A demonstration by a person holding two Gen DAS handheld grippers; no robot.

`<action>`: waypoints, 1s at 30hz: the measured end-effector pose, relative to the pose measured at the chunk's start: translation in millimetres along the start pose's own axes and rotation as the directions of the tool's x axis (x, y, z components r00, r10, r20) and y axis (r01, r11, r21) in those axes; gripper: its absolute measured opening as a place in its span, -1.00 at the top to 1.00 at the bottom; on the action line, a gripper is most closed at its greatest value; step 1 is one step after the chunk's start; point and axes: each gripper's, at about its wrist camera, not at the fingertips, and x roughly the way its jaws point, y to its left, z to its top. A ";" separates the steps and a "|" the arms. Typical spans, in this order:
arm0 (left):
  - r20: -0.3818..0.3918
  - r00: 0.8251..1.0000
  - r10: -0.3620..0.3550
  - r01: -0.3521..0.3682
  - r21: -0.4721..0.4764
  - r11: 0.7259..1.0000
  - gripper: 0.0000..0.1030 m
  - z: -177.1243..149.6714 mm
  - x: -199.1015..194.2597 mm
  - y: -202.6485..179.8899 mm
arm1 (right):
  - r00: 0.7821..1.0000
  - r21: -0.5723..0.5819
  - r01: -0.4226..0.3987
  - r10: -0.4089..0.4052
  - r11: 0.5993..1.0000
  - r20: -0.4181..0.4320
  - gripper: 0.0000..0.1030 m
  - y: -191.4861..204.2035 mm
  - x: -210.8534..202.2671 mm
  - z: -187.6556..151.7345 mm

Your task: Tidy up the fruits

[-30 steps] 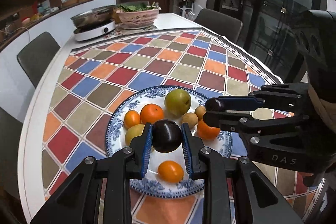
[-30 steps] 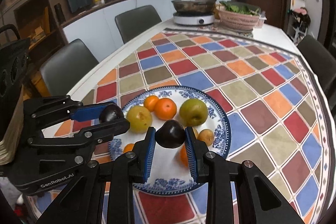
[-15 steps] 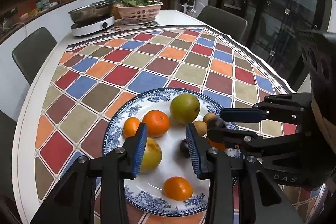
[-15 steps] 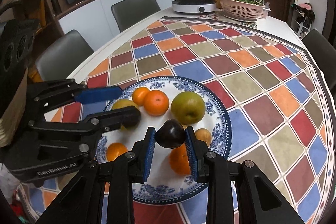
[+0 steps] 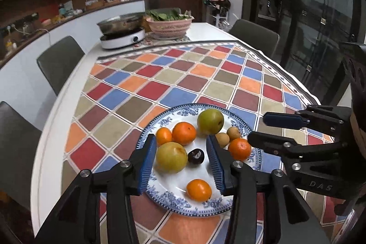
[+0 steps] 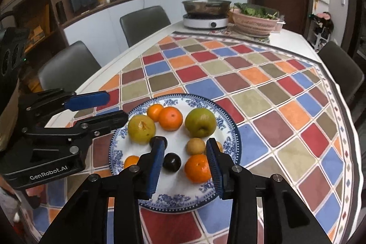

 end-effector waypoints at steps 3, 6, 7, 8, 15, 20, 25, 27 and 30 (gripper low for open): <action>0.021 1.000 0.010 -0.011 0.003 1.000 -0.08 -1.2 -15.7 -4.5 | 0.999 0.019 0.013 -0.013 1.000 0.034 0.11 1.6 -17.2 -2.5; 0.052 0.998 0.042 -0.042 -0.008 0.999 -0.18 -5.4 -34.2 -8.5 | 0.998 0.032 0.023 -0.025 0.999 0.065 0.11 5.8 -36.2 -6.5; 0.059 0.997 0.045 -0.044 -0.015 0.999 -0.21 -6.8 -39.1 -9.1 | 0.997 0.035 0.025 -0.028 0.999 0.070 0.11 7.0 -40.2 -7.2; 0.063 0.997 0.047 -0.046 -0.024 0.999 -0.29 -8.1 -43.8 -9.8 | 0.996 0.041 0.031 -0.034 0.999 0.078 0.11 8.4 -46.5 -9.5; 0.088 0.993 0.076 -0.069 -0.080 0.994 -0.60 -26.5 -79.5 -18.9 | 0.991 0.103 0.073 -0.084 0.992 0.104 -0.12 12.1 -83.0 -30.5; 0.098 0.990 0.101 -0.090 -0.104 0.990 -0.75 -42.9 -102.7 -27.8 | 0.987 0.126 0.092 -0.108 0.988 0.123 -0.27 16.7 -106.4 -47.0; 0.123 0.980 0.154 -0.140 -0.113 0.984 -0.90 -57.8 -127.4 -36.7 | 0.977 0.113 0.137 -0.153 0.984 0.146 -0.29 28.0 -130.9 -65.2; 0.135 0.975 0.174 -0.159 -0.115 0.980 -0.97 -63.8 -137.9 -39.9 | 0.973 0.113 0.152 -0.168 0.982 0.155 -0.45 31.3 -139.6 -71.0; 0.141 0.973 0.182 -0.167 -0.114 0.979 -0.99 -69.8 -150.1 -43.8 | 0.968 0.117 0.163 -0.182 0.980 0.173 -0.46 36.3 -152.9 -78.6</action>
